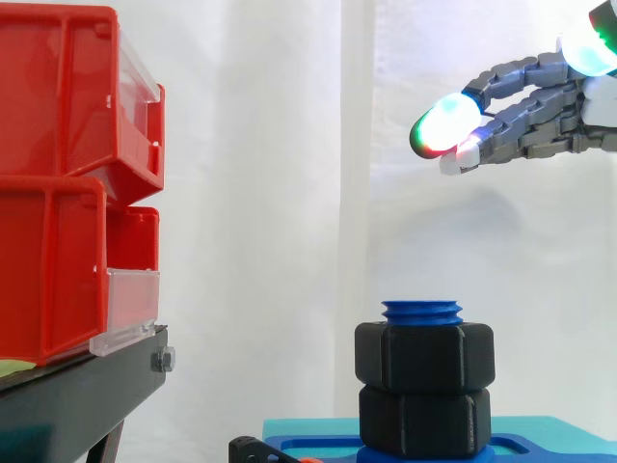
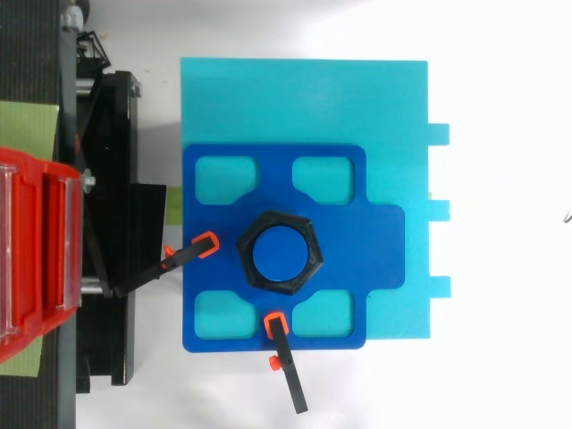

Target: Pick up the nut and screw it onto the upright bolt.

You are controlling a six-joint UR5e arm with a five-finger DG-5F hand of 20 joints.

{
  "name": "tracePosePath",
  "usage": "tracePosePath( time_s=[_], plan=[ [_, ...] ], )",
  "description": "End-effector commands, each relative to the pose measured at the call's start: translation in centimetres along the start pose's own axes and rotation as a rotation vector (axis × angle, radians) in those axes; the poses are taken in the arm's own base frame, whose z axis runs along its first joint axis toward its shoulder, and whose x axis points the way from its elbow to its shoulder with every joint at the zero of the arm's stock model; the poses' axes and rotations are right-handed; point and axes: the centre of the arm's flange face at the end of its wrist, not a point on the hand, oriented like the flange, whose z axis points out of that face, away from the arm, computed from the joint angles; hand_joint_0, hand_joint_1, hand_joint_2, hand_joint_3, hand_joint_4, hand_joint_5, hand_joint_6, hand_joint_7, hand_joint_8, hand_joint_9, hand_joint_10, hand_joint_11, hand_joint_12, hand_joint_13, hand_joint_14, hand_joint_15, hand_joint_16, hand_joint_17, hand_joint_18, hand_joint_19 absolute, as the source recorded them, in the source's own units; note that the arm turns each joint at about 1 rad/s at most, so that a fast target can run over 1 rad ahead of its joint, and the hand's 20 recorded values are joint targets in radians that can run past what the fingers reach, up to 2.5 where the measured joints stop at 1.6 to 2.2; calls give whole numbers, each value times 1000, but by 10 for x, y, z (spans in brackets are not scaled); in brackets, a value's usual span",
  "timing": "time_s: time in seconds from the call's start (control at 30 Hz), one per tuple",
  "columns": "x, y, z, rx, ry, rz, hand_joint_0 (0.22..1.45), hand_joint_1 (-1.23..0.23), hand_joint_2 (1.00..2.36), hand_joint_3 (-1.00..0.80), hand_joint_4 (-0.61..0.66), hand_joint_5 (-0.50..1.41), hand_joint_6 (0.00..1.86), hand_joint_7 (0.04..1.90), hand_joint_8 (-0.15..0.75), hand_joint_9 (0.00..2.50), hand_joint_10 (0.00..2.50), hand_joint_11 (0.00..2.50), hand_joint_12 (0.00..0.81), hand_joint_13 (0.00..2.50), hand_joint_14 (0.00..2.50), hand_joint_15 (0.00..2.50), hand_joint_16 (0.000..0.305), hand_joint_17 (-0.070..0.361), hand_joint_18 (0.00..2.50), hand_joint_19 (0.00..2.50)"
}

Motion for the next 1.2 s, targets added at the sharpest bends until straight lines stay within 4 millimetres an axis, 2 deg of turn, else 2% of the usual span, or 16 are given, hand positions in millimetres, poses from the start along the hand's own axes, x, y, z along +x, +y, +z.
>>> tracePosePath(
  time_s=[0.0,0.27,0.33,0.83,0.93,1.03,1.17],
  plan=[
    [0,0,0,0,0,-2,508,-487,1000,-500,106,-246,502,696,181,0,0,0,330,0,0,0,47,105,0,0],
    [0,0,0,0,0,-1,507,-488,1000,-500,118,-249,502,741,180,0,0,0,331,0,0,0,46,103,0,0],
    [1,1,0,-1,1,-1,506,-489,1000,-500,116,-248,502,694,182,0,0,0,334,0,0,0,46,105,0,0],
    [0,0,0,0,0,-1,503,-508,1000,-500,119,-250,502,738,184,0,0,0,336,0,0,0,46,104,0,0],
    [1,1,0,-1,1,-2,503,-505,1000,-500,117,-248,502,694,181,0,0,0,337,0,0,0,47,106,0,0],
    [0,0,0,0,0,-2,494,-454,1000,-500,120,-249,502,741,184,0,0,0,336,0,0,0,49,110,0,0],
    [0,0,0,0,0,-1,488,-428,1000,-500,119,-246,502,712,182,0,0,0,337,0,0,0,49,111,0,0]
  ],
)
